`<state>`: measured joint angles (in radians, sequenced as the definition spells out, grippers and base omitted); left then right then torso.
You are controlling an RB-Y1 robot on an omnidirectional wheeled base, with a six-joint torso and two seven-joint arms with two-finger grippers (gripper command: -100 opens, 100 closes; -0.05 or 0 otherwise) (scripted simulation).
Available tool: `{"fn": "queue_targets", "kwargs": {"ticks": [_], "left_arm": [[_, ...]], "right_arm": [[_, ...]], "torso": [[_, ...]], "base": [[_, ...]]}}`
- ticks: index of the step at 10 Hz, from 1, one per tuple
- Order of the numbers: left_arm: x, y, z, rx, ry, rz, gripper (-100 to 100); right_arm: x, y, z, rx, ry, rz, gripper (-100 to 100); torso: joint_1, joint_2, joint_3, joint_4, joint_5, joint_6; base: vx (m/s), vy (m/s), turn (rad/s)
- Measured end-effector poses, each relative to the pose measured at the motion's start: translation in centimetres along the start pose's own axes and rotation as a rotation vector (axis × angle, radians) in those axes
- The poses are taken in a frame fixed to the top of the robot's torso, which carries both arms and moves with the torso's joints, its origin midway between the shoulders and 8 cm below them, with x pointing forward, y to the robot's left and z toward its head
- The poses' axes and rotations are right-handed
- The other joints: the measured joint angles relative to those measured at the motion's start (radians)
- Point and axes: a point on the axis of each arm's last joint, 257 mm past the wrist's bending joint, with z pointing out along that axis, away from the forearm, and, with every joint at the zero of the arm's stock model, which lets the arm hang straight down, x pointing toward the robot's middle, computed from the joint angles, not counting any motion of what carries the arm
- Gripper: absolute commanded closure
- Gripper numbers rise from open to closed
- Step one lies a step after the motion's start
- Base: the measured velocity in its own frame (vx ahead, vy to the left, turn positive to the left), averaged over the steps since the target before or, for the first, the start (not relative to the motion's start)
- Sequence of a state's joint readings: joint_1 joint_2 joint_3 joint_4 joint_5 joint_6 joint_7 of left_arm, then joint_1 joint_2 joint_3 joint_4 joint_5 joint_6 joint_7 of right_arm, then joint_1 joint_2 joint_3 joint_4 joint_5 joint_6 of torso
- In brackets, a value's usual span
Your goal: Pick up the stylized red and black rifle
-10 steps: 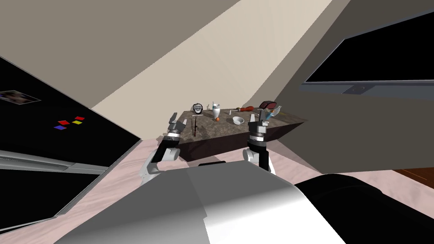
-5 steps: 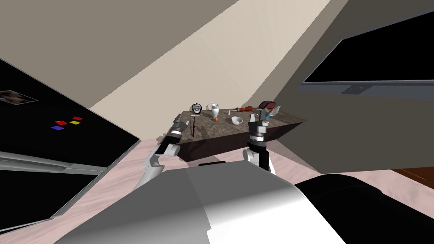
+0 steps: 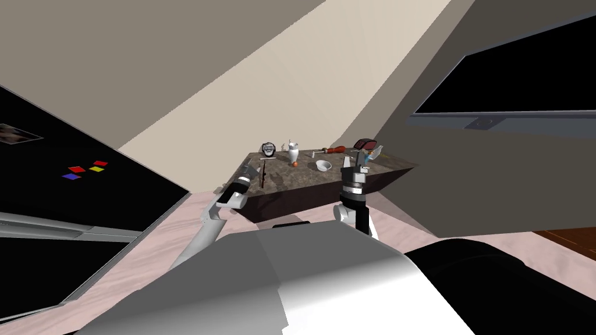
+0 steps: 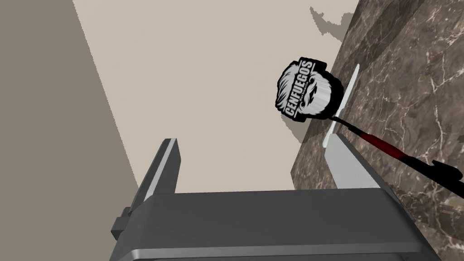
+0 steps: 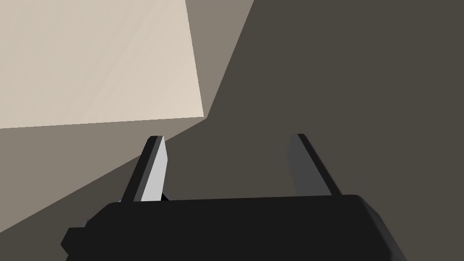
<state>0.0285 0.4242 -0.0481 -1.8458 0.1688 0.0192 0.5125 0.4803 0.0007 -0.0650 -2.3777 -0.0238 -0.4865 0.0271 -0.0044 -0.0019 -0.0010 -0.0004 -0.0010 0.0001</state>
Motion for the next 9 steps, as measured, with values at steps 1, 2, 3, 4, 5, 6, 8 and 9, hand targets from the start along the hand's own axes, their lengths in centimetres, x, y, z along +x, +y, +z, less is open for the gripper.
{"fn": "queue_targets", "kwargs": {"ticks": [1, 2, 3, 4, 5, 6, 8, 9], "left_arm": [[-1.0, 1.0, 0.3, -0.033, -0.019, -0.014, -100], [-1.8, 1.7, 0.8, -0.063, -0.033, -0.033, -100], [-2.7, 2.4, 1.1, -0.095, -0.054, -0.047, -100], [-3.4, 3.1, 1.1, -0.118, -0.07, -0.051, -100], [-4.6, 3.3, 1.8, -0.141, -0.085, -0.066, -100], [-5.6, 4.3, 1.9, -0.169, -0.108, -0.082, -100], [-7.5, 5.2, 2.3, -0.222, -0.154, -0.119, -100], [-8.2, 5.7, 2.3, -0.241, -0.172, -0.124, -100]], "right_arm": [[0.0, 0.0, 0.0, 0.0, 0.0, 0.0, 0], [0.0, 0.0, 0.0, 0.0, 0.0, 0.0, 0], [0.0, 0.0, 0.0, 0.0, 0.0, 0.0, 0], [0.0, 0.0, 0.0, 0.0, 0.0, 0.0, 0], [0.0, 0.0, 0.0, 0.0, 0.0, 0.0, 0], [0.0, 0.0, 0.0, 0.0, 0.0, 0.0, 0], [0.0, 0.0, 0.0, 0.0, 0.0, 0.0, 0], [0.0, 0.0, 0.0, 0.0, 0.0, 0.0, 0]], "torso": [[0.0, 0.0, 0.0, 0.0, 0.0, 0.0], [0.0, 0.001, 0.0, 0.0, 0.0, 0.0], [0.0, 0.001, 0.0, 0.0, 0.0, 0.0], [0.002, 0.001, 0.001, 0.0, 0.0, -0.001], [0.001, 0.001, 0.0, 0.0, 0.0, 0.0], [0.001, 0.001, 0.0, 0.0, 0.0, 0.0], [0.0, 0.0, 0.0, 0.0, 0.0, 0.0], [0.002, 0.002, 0.001, 0.0, 0.0, -0.001]], "base": [[0.011, -0.075, -0.02], [0.01, -0.067, -0.013], [0.005, -0.032, 0.002], [0.011, -0.06, -0.028], [0.019, -0.057, -0.017], [0.034, -0.081, -0.031], [0.008, -0.051, -0.003], [0.011, -0.065, -0.033]]}}
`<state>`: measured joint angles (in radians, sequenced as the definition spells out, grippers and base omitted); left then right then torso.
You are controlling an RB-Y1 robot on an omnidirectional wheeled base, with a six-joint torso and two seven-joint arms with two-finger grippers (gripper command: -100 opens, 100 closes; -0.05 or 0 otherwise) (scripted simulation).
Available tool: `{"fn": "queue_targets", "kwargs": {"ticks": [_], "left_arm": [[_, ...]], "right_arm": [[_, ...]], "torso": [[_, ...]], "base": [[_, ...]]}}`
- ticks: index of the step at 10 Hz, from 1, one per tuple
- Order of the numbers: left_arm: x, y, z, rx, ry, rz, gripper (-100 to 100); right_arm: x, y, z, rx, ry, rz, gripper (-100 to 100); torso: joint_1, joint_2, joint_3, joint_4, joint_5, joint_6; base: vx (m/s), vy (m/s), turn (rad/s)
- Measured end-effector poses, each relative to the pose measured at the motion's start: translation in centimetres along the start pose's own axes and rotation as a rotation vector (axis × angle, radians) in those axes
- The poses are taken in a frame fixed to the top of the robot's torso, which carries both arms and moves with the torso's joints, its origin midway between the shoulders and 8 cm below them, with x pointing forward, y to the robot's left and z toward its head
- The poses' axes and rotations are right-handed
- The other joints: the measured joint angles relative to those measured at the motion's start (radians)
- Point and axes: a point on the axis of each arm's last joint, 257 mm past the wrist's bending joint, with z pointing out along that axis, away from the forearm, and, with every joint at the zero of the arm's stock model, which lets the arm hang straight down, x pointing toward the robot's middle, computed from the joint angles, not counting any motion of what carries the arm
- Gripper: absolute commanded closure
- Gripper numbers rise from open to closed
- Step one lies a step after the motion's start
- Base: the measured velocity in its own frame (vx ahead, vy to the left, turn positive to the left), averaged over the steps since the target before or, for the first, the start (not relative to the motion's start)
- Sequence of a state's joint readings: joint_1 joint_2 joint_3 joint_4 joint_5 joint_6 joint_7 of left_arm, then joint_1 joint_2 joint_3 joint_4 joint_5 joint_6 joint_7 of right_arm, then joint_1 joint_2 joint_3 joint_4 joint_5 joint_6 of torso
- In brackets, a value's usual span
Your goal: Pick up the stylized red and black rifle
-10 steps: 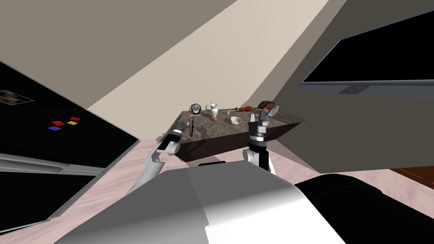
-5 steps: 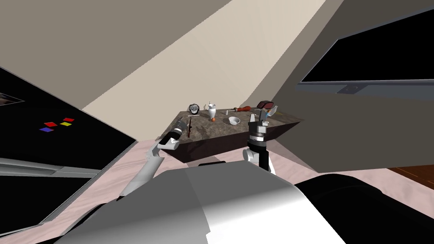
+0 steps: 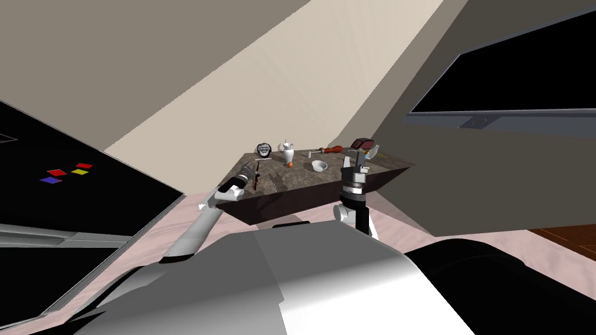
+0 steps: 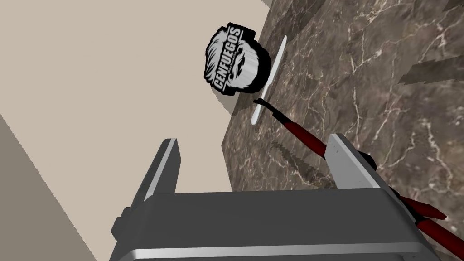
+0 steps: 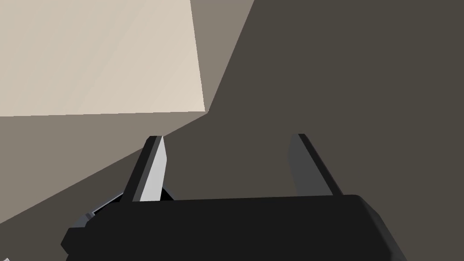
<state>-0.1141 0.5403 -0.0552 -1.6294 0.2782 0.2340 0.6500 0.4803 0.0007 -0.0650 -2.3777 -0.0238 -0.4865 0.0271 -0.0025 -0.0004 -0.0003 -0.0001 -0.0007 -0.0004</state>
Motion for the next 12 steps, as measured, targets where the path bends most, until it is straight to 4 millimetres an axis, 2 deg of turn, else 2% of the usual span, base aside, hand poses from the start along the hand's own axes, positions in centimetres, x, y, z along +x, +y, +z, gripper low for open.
{"fn": "queue_targets", "kwargs": {"ticks": [4, 6, 10, 12], "left_arm": [[-3.2, 0.8, 1.7, -0.072, -0.079, -0.064, -100], [-5.5, 1.0, 2.5, -0.115, -0.137, -0.111, -100], [-9.6, 1.8, 3.2, -0.188, -0.251, -0.189, -100], [-11.7, 1.9, 2.9, -0.217, -0.316, -0.247, -100]], "right_arm": [[0.0, 0.0, 0.0, 0.0, 0.0, 0.0, 0], [0.0, 0.0, 0.0, 0.0, 0.0, 0.0, 0], [0.0, 0.0, 0.0, 0.0, 0.0, 0.0, 0], [0.0, 0.0, 0.0, 0.0, 0.0, 0.0, 0]], "torso": [[-0.001, -0.001, 0.0, 0.0, 0.0, 0.0], [-0.002, -0.001, -0.001, 0.0, 0.0, 0.0], [-0.001, -0.001, 0.0, 0.0, 0.0, 0.0], [-0.002, -0.002, -0.001, 0.0, 0.0, 0.0]], "base": [[0.012, -0.054, -0.012], [0.021, -0.066, -0.018], [0.018, -0.058, -0.015], [0.03, -0.07, -0.017]]}}
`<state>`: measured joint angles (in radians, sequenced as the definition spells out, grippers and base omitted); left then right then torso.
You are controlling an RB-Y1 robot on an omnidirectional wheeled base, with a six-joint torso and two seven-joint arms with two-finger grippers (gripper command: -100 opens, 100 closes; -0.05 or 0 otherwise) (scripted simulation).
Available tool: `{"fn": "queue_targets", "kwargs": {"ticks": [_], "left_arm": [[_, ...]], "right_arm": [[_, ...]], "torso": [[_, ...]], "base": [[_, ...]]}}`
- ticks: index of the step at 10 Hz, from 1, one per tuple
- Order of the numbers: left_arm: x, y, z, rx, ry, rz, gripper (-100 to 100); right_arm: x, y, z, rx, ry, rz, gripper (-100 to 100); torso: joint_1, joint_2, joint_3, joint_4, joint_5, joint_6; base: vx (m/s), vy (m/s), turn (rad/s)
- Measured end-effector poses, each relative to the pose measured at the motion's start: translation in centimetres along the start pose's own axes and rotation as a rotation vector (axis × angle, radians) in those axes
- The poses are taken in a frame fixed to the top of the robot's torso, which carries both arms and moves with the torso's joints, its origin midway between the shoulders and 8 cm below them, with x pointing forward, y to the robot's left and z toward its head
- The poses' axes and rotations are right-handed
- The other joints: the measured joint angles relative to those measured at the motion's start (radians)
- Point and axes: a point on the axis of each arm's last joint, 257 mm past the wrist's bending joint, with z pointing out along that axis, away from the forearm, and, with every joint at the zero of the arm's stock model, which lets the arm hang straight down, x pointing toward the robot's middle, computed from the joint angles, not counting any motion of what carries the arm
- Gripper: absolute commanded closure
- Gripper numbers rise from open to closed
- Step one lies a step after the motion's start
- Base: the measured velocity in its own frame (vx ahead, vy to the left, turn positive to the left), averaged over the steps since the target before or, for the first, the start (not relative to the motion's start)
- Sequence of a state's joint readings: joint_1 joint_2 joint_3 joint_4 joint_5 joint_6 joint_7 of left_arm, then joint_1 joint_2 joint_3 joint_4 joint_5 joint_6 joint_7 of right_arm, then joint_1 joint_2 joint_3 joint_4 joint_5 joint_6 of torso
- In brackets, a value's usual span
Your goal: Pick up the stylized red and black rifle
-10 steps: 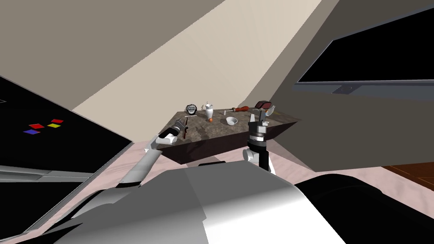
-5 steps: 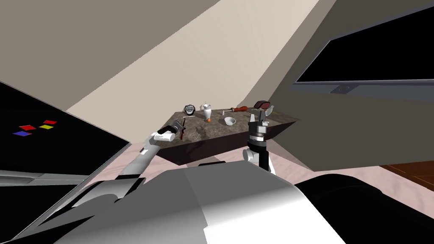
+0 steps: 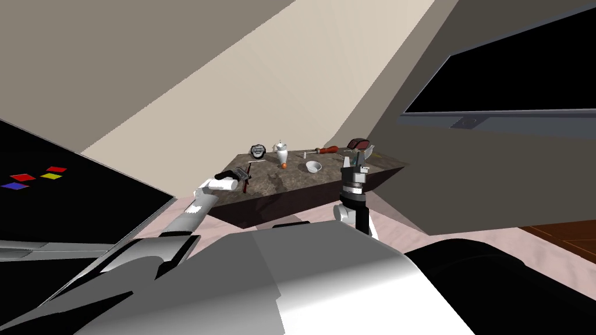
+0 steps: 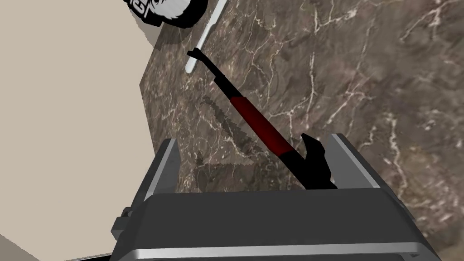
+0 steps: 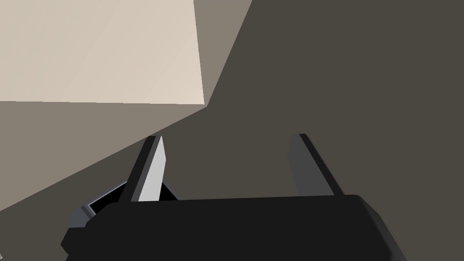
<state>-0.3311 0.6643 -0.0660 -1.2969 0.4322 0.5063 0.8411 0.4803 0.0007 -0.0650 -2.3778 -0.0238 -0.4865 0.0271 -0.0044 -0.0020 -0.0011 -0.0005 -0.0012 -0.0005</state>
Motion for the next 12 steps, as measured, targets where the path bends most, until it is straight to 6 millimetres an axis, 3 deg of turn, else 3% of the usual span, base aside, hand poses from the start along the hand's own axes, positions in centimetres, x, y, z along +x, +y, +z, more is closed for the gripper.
{"fn": "queue_targets", "kwargs": {"ticks": [8, 12], "left_arm": [[-5.1, -1.7, 0.8, -0.099, -0.196, -0.194, -100], [-8.6, -2.4, 0.5, -0.137, -0.3, -0.312, -100]], "right_arm": [[0.0, 0.0, 0.0, 0.0, 0.0, 0.0, 0], [0.0, 0.0, 0.0, 0.0, 0.0, 0.0, 0]], "torso": [[0.001, 0.001, 0.001, 0.0, 0.0, 0.0], [0.001, 0.0, 0.0, 0.0, 0.0, 0.0]], "base": [[0.014, -0.044, -0.013], [0.028, -0.052, -0.026]]}}
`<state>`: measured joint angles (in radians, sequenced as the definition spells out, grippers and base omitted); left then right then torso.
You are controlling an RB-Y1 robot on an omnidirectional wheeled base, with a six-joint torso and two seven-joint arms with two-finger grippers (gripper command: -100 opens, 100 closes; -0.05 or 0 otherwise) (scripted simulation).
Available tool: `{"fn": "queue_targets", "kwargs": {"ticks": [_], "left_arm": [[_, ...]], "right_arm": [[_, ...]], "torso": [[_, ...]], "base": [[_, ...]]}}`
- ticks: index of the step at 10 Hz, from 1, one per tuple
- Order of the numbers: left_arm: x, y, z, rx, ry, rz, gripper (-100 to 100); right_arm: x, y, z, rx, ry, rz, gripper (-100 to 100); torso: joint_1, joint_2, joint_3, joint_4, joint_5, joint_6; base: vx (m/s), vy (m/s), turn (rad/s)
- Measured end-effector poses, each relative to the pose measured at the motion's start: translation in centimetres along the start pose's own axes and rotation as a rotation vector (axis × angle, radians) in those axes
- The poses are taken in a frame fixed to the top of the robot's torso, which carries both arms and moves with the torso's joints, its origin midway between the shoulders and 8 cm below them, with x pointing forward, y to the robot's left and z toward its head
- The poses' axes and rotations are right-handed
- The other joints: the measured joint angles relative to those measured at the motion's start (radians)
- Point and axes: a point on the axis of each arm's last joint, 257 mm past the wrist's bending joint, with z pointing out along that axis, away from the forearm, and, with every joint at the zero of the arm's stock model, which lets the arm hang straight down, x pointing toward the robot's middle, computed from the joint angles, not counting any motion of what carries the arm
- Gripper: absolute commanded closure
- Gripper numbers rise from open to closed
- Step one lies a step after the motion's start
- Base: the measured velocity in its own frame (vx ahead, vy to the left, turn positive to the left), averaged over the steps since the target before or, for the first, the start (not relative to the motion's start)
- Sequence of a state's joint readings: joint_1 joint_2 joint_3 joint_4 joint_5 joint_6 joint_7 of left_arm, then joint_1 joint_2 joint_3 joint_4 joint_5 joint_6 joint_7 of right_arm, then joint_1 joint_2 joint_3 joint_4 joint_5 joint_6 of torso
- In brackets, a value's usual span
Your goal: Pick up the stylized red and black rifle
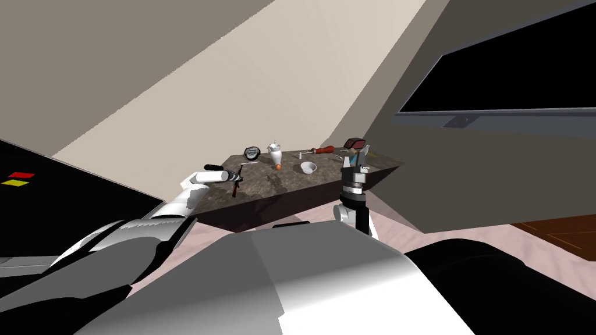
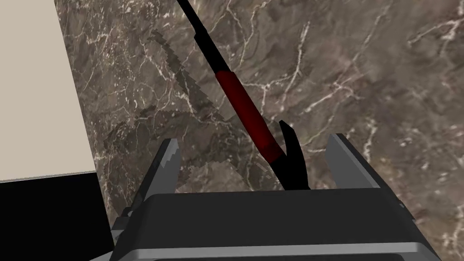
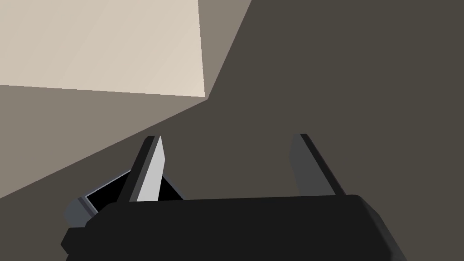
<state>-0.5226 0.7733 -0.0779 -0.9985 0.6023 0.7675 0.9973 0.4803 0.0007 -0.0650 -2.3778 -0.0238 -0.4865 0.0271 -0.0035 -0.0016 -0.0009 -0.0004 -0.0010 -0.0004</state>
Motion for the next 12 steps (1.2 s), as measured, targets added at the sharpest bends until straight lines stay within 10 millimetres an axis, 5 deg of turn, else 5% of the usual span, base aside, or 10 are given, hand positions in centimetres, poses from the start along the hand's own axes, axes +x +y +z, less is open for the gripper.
{"fn": "queue_targets", "kwargs": {"ticks": [12], "left_arm": [[-7.7, -1.4, -1.5, -0.129, -0.277, -0.376, -100]], "right_arm": [[0.0, 0.0, 0.0, 0.0, 0.0, 0.0, 0]], "torso": [[0.003, 0.001, 0.0, 0.0, 0.001, 0.0]], "base": [[0.028, -0.041, -0.025]]}}
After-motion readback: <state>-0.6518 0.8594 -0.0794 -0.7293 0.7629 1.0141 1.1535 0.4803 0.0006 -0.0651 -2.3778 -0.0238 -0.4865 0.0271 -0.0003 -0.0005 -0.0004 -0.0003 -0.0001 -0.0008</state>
